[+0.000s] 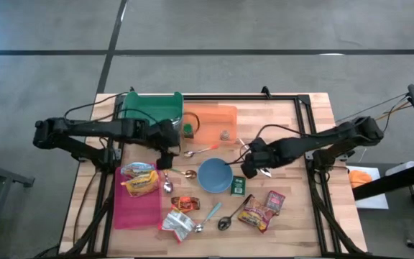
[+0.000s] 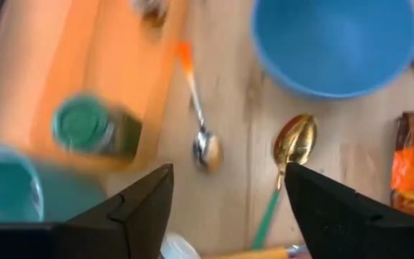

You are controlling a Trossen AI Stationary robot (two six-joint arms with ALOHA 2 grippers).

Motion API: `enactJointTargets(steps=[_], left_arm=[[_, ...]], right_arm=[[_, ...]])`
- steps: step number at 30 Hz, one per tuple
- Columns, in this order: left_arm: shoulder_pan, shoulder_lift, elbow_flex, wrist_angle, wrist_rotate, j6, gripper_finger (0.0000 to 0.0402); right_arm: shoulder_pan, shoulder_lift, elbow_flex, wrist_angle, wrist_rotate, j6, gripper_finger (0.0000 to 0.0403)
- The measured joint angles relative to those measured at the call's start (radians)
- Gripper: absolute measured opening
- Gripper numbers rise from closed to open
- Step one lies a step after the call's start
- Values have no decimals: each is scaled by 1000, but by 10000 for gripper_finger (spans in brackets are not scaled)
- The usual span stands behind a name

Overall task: Pick & Place Food Item
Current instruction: Put the silver spoon into the green bin

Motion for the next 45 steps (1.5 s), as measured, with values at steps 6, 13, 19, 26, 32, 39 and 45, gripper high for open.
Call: enactJointTargets(steps=[6,13,19,26,32,39,45], left_arm=[[-173,1,0,155,-74,105,198],[-331,3,0,238,-272,201,168],[-414,3,0,280,-474,326,163],[-423,17,0,332,-477,337,163],[-423,97,0,362,-466,338,164],[-422,207,11,380,-488,441,225],[-422,257,53,381,-508,459,309]], right_arm=[[43,-21,0,226,-36,-97,11],[47,-15,2,399,-54,-184,11],[49,4,2,484,-57,-214,11],[49,50,2,667,-98,-272,11],[49,79,2,736,-117,-290,11],[49,103,2,759,-132,-296,11],[50,119,2,774,-134,-291,11]])
